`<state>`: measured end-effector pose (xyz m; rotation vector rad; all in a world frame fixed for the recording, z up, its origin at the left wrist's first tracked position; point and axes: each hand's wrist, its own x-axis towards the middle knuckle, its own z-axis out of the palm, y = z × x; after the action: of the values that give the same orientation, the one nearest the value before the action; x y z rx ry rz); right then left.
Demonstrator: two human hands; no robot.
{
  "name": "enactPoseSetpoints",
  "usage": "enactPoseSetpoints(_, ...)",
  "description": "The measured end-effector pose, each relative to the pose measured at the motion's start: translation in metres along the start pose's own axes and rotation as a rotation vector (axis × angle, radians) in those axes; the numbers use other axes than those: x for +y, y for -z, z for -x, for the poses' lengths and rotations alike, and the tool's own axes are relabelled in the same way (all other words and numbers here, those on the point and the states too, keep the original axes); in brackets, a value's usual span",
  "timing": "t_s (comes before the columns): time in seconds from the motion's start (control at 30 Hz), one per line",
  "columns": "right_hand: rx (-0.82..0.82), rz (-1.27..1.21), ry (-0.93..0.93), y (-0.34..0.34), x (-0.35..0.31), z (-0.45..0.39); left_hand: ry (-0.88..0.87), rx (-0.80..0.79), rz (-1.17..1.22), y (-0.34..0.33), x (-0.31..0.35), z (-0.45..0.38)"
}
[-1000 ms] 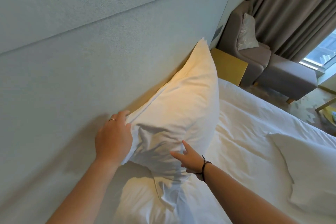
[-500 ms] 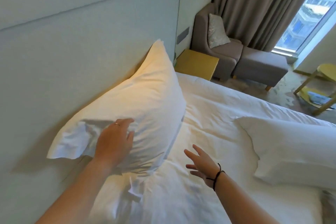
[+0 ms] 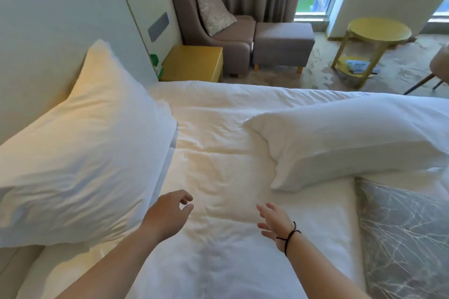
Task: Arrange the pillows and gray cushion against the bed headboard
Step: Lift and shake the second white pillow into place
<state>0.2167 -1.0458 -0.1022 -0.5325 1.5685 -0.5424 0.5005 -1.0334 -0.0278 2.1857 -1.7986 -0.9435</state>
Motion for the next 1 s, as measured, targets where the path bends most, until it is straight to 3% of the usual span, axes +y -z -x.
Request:
enactPoseSetpoints(0.27, 0.062, -0.18, -0.119, 0.081, 0.021, -0.059, -0.026, -0.061, 0.156, -0.07, 0.068, -0.037)
enactPoseSetpoints(0.43, 0.096, -0.199, -0.103, 0.091, -0.004, -0.136, 0.008, -0.131, 0.226, -0.113, 0.081, -0.065)
enactPoseSetpoints(0.63, 0.08, -0.525, -0.109, 0.084, -0.026, -0.216, 0.087, -0.15, 0.277, -0.157, 0.073, -0.074)
enactPoseSetpoints(0.8, 0.063, -0.883, -0.049, 0.081, -0.027, -0.239, 0.155, -0.161, 0.333, -0.165, 0.059, -0.058)
enactPoseSetpoints(1.0, 0.197, -0.907, 0.028, 0.096, -0.025, -0.227, 0.139, -0.131, 0.294, -0.154, 0.064, -0.07)
